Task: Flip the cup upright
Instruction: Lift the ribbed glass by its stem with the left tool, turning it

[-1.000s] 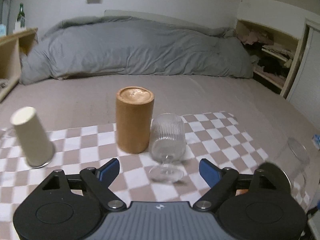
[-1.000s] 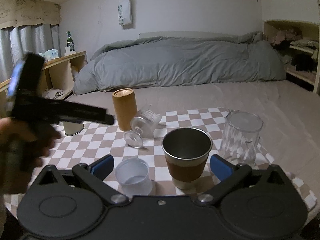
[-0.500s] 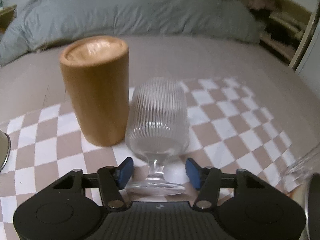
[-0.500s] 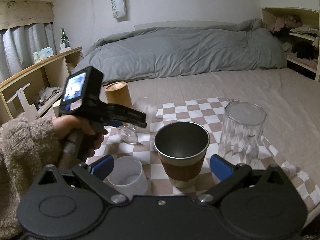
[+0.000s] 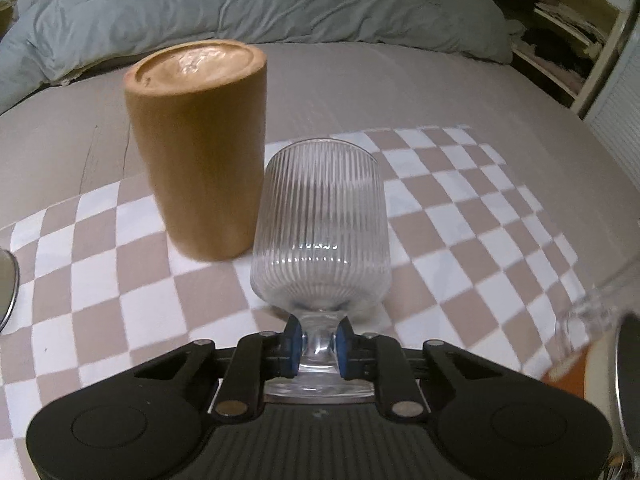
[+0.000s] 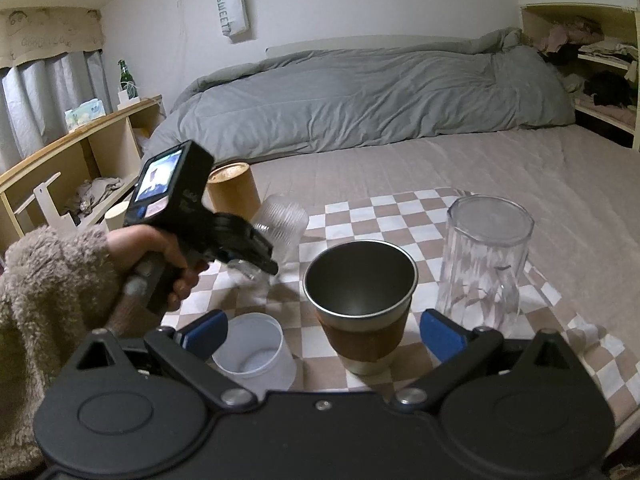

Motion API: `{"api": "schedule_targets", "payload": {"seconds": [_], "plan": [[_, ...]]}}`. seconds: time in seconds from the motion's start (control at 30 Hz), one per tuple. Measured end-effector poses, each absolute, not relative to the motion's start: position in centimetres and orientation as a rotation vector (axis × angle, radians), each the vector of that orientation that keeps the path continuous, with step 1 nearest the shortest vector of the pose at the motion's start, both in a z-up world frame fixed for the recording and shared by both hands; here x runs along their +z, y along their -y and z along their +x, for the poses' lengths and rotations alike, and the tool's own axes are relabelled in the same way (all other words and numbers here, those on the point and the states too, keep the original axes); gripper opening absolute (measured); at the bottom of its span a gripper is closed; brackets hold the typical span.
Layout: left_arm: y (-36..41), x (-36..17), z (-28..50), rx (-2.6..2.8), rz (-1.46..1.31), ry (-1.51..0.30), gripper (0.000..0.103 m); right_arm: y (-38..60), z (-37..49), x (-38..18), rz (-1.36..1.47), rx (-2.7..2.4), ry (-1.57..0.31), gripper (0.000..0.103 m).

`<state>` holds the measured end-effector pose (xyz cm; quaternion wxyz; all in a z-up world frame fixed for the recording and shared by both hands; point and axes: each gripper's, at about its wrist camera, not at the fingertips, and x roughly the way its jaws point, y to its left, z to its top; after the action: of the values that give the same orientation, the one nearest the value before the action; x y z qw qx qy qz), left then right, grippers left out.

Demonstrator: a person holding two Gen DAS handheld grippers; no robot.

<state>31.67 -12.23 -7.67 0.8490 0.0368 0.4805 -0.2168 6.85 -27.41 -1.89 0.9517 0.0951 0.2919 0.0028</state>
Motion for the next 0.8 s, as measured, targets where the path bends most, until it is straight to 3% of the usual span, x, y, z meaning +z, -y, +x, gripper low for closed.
{"api": "schedule_targets", "payload": {"seconds": [0.8], "plan": [[1.6,-6.9,20.9,-0.461,0.182,-1.085,0.018,24.1,5.6,-1.0,0.126,0.068,-0.546,0.103]]}}
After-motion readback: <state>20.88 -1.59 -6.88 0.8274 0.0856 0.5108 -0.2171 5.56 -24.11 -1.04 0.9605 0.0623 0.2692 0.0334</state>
